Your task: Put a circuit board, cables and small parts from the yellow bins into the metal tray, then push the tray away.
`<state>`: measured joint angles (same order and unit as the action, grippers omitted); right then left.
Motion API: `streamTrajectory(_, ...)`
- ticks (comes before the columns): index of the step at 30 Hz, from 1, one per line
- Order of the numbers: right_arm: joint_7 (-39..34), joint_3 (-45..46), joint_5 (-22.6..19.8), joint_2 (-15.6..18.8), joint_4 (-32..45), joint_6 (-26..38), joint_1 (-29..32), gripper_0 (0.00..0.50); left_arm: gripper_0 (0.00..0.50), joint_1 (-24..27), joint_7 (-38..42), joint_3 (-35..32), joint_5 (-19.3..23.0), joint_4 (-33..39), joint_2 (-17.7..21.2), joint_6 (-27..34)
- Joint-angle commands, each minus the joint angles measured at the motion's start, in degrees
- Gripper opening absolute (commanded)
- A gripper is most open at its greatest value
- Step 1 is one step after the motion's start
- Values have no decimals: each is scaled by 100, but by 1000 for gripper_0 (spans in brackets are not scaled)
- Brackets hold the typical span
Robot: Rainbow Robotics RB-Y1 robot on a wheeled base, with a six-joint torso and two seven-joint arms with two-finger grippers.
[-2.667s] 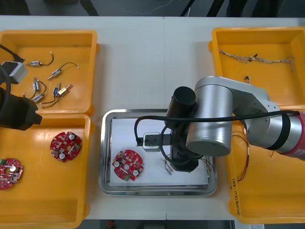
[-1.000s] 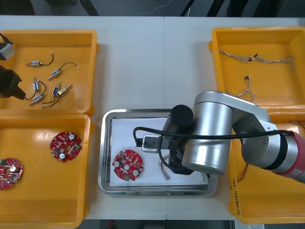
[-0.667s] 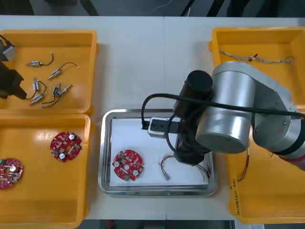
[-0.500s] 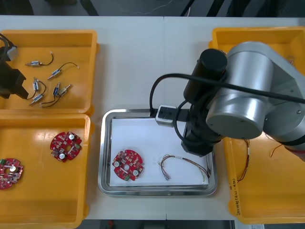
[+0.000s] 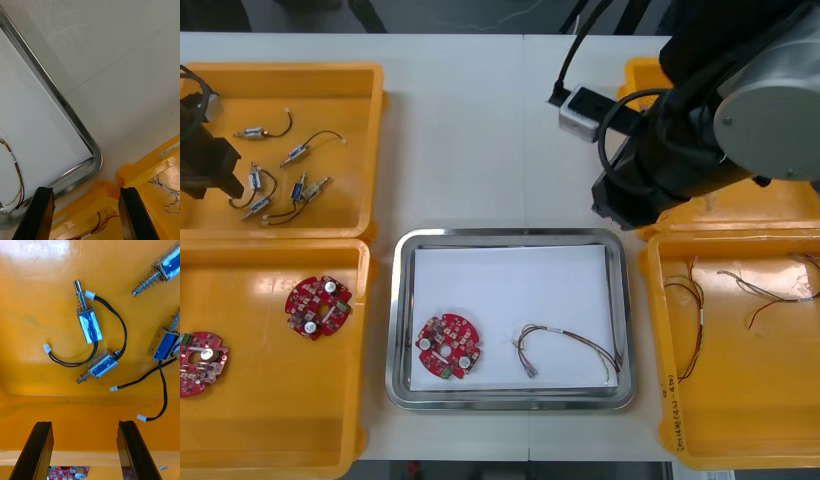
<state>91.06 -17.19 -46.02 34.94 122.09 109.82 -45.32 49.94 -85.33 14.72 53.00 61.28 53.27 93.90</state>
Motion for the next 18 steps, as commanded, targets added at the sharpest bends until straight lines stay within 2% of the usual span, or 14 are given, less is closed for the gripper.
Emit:
streamTrajectory(1, -255, 647, -39, 268, -308, 18, -231, 500, 500, 411, -819, 321, -35, -222, -45, -215)
streamTrajectory(5, -273, 1043, 137, 400, -616, 18, -231, 500, 500, 455, -880, 646, -9, -310, -54, -434)
streamTrajectory(12, -291, 1491, 471, 514, -1161, 18, -249, 500, 500, 455, -986, 699, -70, -539, -194, -707)
streamTrajectory(18, -291, 1754, 910, 523, -1917, 18, -548, 500, 500, 455, -1038, 769, -44, -618, -264, -847)
